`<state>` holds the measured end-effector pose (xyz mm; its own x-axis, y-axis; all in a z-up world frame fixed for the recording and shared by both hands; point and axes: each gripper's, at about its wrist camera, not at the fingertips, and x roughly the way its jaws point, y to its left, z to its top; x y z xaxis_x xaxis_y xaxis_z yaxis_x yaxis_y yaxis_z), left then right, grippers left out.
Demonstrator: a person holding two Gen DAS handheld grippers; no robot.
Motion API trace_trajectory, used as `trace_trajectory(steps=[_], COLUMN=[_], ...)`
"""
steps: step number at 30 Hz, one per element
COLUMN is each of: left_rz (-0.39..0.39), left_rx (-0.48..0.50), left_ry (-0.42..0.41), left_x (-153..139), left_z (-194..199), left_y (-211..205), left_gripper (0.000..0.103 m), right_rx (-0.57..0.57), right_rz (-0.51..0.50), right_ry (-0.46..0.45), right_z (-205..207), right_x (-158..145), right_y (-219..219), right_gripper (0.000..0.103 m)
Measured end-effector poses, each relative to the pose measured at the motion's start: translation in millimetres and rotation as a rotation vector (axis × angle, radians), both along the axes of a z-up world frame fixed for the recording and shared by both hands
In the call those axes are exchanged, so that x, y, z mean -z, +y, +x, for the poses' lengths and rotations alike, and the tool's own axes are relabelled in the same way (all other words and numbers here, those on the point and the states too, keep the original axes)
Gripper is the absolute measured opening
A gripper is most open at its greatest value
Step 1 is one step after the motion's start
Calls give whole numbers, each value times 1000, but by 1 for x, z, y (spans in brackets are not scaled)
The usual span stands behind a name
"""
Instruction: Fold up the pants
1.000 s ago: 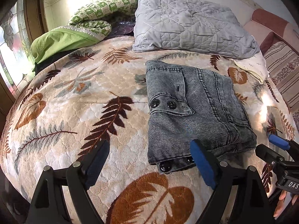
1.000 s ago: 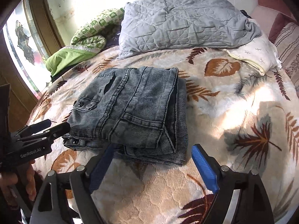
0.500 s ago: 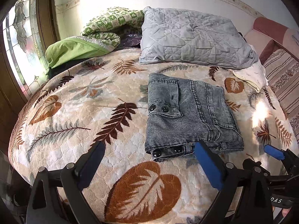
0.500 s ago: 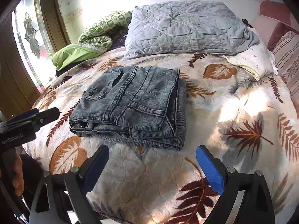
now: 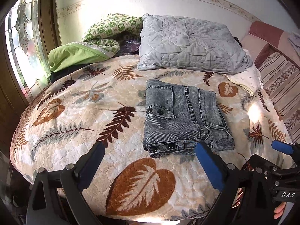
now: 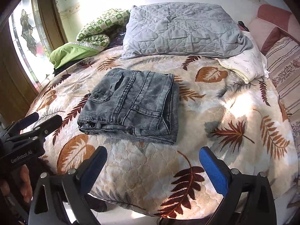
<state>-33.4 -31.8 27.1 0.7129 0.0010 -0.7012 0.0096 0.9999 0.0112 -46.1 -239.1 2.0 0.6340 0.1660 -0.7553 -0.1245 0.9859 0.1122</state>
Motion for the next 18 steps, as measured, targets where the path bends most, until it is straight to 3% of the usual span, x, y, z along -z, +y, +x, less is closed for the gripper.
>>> trace_trajectory(steps=[18], left_rz=[-12], left_rx=[-16], left_ry=[16], left_x=[-10], left_z=[-18], left_y=[11], left_gripper=[99], right_rx=[-10], right_rz=[-19], right_ry=[7], right_z=[1], right_x=[-2], right_y=[19], right_gripper=[100])
